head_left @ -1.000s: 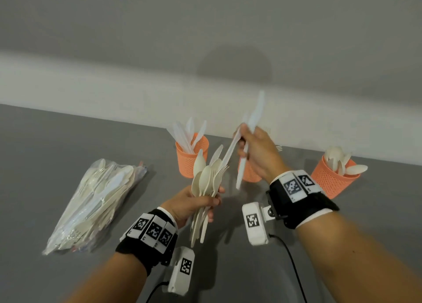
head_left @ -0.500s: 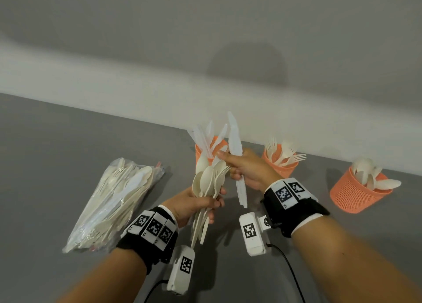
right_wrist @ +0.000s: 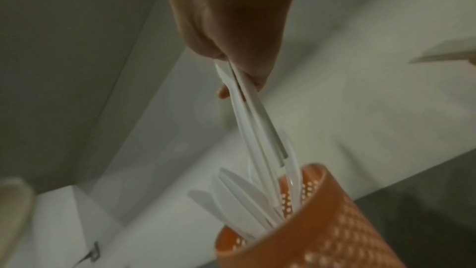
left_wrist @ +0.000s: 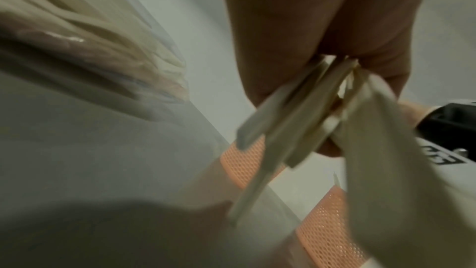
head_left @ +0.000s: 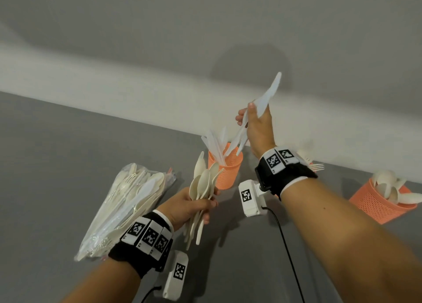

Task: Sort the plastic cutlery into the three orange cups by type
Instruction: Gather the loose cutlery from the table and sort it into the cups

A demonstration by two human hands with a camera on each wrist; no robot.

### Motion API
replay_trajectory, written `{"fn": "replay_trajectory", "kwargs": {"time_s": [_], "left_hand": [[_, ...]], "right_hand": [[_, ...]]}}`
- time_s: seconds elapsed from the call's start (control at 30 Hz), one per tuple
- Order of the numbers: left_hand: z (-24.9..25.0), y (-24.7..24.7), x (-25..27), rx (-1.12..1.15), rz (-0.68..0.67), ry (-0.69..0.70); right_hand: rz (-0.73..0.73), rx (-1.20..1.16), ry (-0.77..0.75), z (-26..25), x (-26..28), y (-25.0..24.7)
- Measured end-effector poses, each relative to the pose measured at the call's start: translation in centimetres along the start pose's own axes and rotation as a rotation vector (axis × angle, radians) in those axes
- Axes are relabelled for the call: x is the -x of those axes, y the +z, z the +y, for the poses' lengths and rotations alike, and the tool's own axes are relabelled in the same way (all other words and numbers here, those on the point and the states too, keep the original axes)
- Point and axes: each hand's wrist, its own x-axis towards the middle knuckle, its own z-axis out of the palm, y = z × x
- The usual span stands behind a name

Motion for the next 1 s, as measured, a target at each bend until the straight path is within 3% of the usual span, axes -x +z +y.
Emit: {"fn": "replay_trajectory", "kwargs": {"time_s": [0.07, 0.23, 0.4, 0.47, 0.57, 0.63, 0.9, 1.0], "left_hand": [[0.1, -0.2, -0.1, -0.012, 0.013, 0.006], [0.2, -0.8, -0.2, -0.121, 0.062, 0.011], [0.7, -0.2, -0.3, -0.383, 0.105, 0.079], [1.0, 0.3, -0.3, -0.362, 0.083, 0.100], [1.2, 0.9, -0.4, -0.266, 0.095, 0.088], [1.3, 1.3, -0.4, -0.238, 0.108, 0.073], [1.5, 1.8, 0.8, -0.193, -0.031, 0.068], [1.3, 1.5, 0.7, -0.216, -0.034, 0.061]], "right_hand": [[-0.034, 0.056, -0.017, 1.3, 0.1, 0.7], [-0.151, 0.167, 0.102, 3.9, 0.6, 0.8], [-0.042, 0.313, -0.214, 1.8, 1.3, 0.0], [-0.264, 0.260, -0.187, 0.0, 2.0, -0.3], [-0.806, 0.216, 0.100, -1.8, 3.5, -0.8], [-0.960, 0.229, 0.220, -1.9, 4.3, -1.0], [-0.777, 0.063, 0.243, -2.4, 4.7, -0.9], [-0.575, -0.040, 0.195, -3.7, 3.7, -0.7]]}}
